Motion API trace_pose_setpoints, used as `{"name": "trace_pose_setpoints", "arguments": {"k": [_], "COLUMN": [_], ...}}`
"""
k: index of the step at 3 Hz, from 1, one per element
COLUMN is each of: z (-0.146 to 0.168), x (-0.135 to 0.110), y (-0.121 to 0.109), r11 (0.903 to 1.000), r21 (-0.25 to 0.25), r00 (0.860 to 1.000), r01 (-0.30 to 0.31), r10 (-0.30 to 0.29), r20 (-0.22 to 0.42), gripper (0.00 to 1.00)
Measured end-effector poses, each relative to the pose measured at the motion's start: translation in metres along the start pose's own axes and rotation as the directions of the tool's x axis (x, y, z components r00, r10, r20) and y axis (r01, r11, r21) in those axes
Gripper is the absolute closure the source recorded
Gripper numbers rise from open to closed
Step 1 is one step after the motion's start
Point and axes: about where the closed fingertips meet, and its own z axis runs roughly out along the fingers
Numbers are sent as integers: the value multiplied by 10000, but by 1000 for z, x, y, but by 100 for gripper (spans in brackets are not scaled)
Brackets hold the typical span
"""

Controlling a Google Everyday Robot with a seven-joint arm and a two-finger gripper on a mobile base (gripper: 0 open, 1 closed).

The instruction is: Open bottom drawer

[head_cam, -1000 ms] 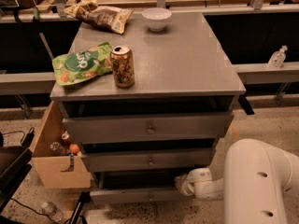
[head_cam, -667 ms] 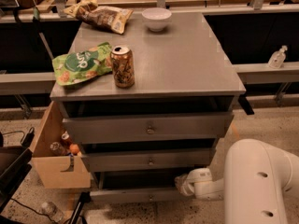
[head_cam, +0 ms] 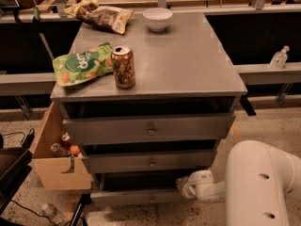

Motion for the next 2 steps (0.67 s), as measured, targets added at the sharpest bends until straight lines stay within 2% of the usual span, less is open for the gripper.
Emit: {"name": "trace_pose_setpoints", "arguments": {"k": [1, 2], "z": [1, -4], "x": [-1, -2], "y": [1, -2], "r11": [10000, 10000], "r21": [-15, -21], "r00": [10000, 10000], "r01": [2, 4], "r10": [-2, -4], "r20": [11, 16], "gripper": [13, 0]}}
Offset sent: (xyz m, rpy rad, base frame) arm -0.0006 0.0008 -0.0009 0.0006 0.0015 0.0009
